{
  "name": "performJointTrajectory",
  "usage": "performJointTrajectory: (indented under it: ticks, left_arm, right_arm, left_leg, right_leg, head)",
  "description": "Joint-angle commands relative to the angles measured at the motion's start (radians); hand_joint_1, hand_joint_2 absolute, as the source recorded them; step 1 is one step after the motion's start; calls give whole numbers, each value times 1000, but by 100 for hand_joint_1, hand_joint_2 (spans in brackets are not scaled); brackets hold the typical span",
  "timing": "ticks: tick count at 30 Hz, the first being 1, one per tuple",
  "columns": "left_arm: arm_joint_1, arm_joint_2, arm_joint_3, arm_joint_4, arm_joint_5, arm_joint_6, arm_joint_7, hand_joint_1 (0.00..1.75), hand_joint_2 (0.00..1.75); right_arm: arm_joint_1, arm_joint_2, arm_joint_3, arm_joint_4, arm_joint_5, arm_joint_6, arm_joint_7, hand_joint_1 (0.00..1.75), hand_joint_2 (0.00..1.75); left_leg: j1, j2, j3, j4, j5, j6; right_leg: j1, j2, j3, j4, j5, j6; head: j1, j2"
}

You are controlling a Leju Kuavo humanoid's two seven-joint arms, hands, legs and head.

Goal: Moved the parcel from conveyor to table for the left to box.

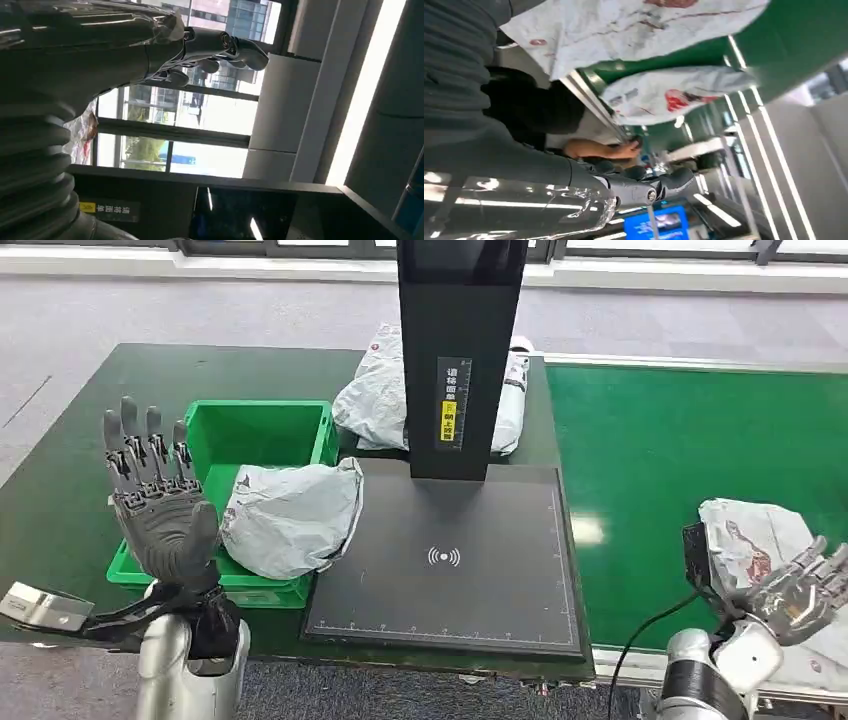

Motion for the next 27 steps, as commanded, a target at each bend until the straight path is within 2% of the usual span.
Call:
performJointTrajectory:
  ticks: [1,7,17,18,19,27]
  left_arm:
    - [113,-59,-20,22,-18,-1,3,0,175]
    - [116,-59,-19,25,-25,6,3,0,175]
    - [102,-59,-16,58,-45,6,3,0,175]
    - [102,-59,-16,58,-45,6,3,0,175]
    - [103,-59,-15,63,-47,4,3,0,175]
    - [91,-59,-11,95,-56,-3,3,0,175]
  right_arm:
    - [-102,-165,92,489,49,3,189,0,175]
    - [-112,-188,118,539,49,52,273,0,175]
    - [-94,-194,114,548,47,97,301,0,175]
    - [-94,-194,114,548,47,97,301,12,175]
    - [-93,-195,119,551,49,109,298,175,175]
    - [-90,-185,116,530,47,96,285,175,175]
  left_leg:
    - [-1,6,7,-4,-1,3]
    - [-1,6,7,-4,-2,4]
    - [-1,4,5,-3,-1,3]
    - [-1,2,4,-2,-1,2]
    - [-1,2,5,-2,-1,2]
    - [-1,3,6,-3,-1,3]
  right_leg:
    - [1,4,5,-4,1,-3]
    - [1,4,6,-5,0,-3]
    - [0,2,5,-3,0,-2]
    - [0,1,4,-2,0,-2]
    - [0,1,4,-2,0,-2]
    - [0,1,5,-3,0,-3]
  head:
    - [0,0]
    - [0,0]
    - [0,0]
    - [0,0]
    - [0,0]
    - [0,0]
